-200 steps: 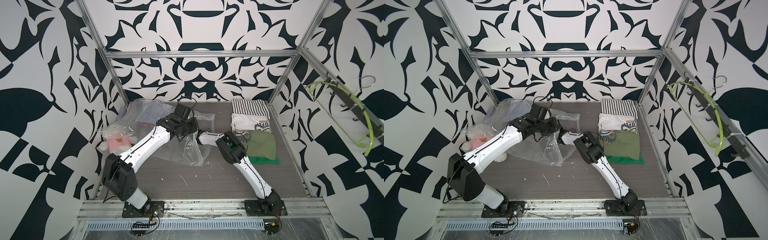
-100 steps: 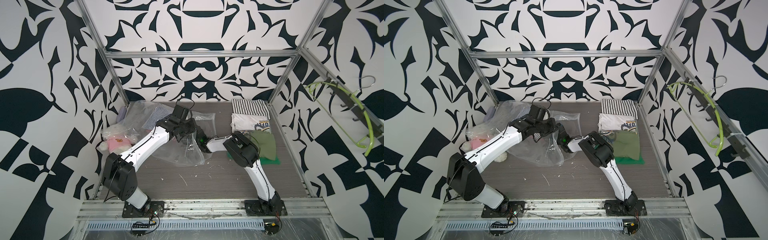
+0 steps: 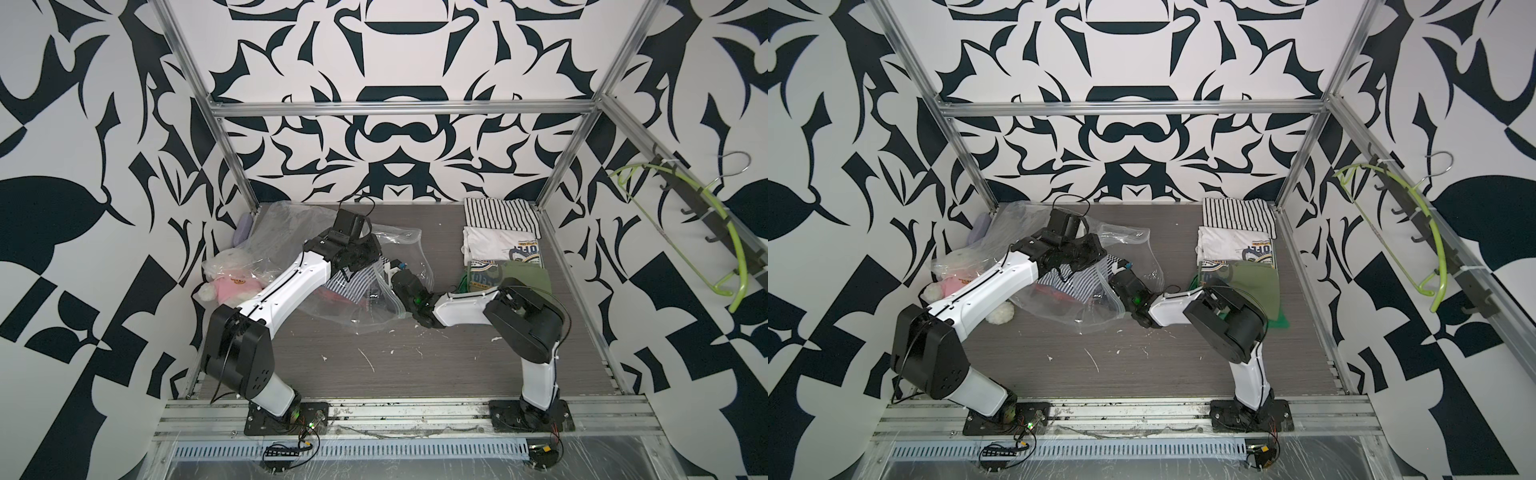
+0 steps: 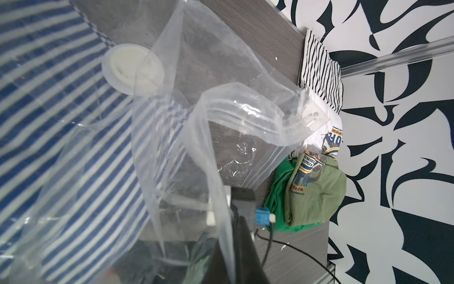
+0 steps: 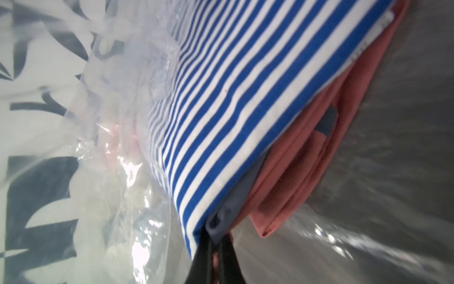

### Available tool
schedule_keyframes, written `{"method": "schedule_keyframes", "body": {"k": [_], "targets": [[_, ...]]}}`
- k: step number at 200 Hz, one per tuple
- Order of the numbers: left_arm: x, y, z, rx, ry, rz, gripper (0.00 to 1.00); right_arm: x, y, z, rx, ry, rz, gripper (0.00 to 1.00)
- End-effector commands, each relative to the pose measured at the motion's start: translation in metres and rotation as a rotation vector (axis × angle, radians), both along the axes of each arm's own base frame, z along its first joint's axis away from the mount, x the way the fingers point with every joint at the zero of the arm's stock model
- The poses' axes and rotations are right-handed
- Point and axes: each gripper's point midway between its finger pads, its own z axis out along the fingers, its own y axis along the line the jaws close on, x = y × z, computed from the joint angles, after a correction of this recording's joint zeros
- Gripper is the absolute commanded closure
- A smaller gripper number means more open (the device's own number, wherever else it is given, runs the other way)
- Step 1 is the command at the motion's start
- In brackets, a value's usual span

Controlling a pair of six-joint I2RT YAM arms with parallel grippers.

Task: Take the tank top out of the vacuum bag
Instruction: Take out the tank top from the vacuum bag.

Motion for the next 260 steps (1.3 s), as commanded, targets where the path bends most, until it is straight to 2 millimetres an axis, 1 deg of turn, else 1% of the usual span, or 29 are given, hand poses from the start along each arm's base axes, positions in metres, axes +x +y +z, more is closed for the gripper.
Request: {"method": "schedule_keyframes", "body": {"k": [1,41,61,72,106,122,147,159,165,169,175,179,188,194,201,218,234,260], "targets": [[0.002,0.011,0.002,0.019,-0.029,0.017,1.0,-0.003,-0.021,0.022,-0.069,-0.065,-0.027,1.0],[0.0,0.013,0.0,0.015,-0.028,0.02,1.0,-0.017,-0.068,0.023,-0.224,-0.035,-0.099,1.0],[-0.001,0.013,0.002,0.007,-0.03,0.017,1.0,-0.021,-0.089,0.016,-0.271,0.004,-0.117,1.0],[-0.001,0.012,0.003,0.004,-0.031,0.013,1.0,-0.021,-0.099,0.013,-0.277,0.021,-0.134,1.0],[-0.004,0.014,0.002,0.008,-0.028,0.014,1.0,-0.016,-0.13,0.01,-0.309,0.056,-0.208,1.0],[-0.006,0.016,0.0,0.013,-0.023,0.018,1.0,-0.015,-0.136,0.009,-0.32,0.074,-0.22,1.0],[-0.008,0.014,-0.004,0.001,-0.007,0.011,1.0,-0.012,-0.127,0.013,-0.338,0.049,-0.152,1.0],[-0.009,0.012,-0.005,-0.005,-0.002,0.005,1.0,-0.01,-0.128,0.024,-0.363,0.004,-0.136,0.87],[-0.009,0.012,-0.006,-0.005,0.0,0.004,1.0,-0.009,-0.129,0.031,-0.36,-0.021,-0.139,0.79],[-0.01,0.013,-0.007,-0.005,0.002,0.004,1.0,-0.009,-0.13,0.035,-0.359,-0.036,-0.139,0.71],[-0.01,0.013,-0.01,-0.004,0.005,0.005,1.0,-0.007,-0.133,0.043,-0.36,-0.064,-0.145,0.57],[-0.011,0.013,-0.011,-0.003,0.008,0.006,1.0,-0.006,-0.135,0.048,-0.364,-0.084,-0.148,0.5],[-0.012,0.014,-0.019,0.004,0.022,0.006,1.0,-0.006,-0.137,0.058,-0.369,-0.112,-0.141,0.41],[-0.013,0.014,-0.024,0.006,0.036,0.007,1.0,-0.004,-0.138,0.064,-0.374,-0.128,-0.136,0.36],[-0.015,0.013,-0.031,0.008,0.051,0.003,1.0,-0.002,-0.139,0.068,-0.377,-0.137,-0.135,0.34],[-0.018,0.013,-0.048,0.012,0.089,0.004,1.0,0.004,-0.139,0.075,-0.349,-0.132,-0.132,0.34],[-0.022,0.014,-0.064,0.02,0.122,0.011,1.0,0.008,-0.139,0.074,-0.32,-0.109,-0.139,0.34],[-0.027,0.017,-0.088,0.039,0.168,0.02,1.0,0.016,-0.139,0.067,-0.273,-0.055,-0.146,0.35]]}}
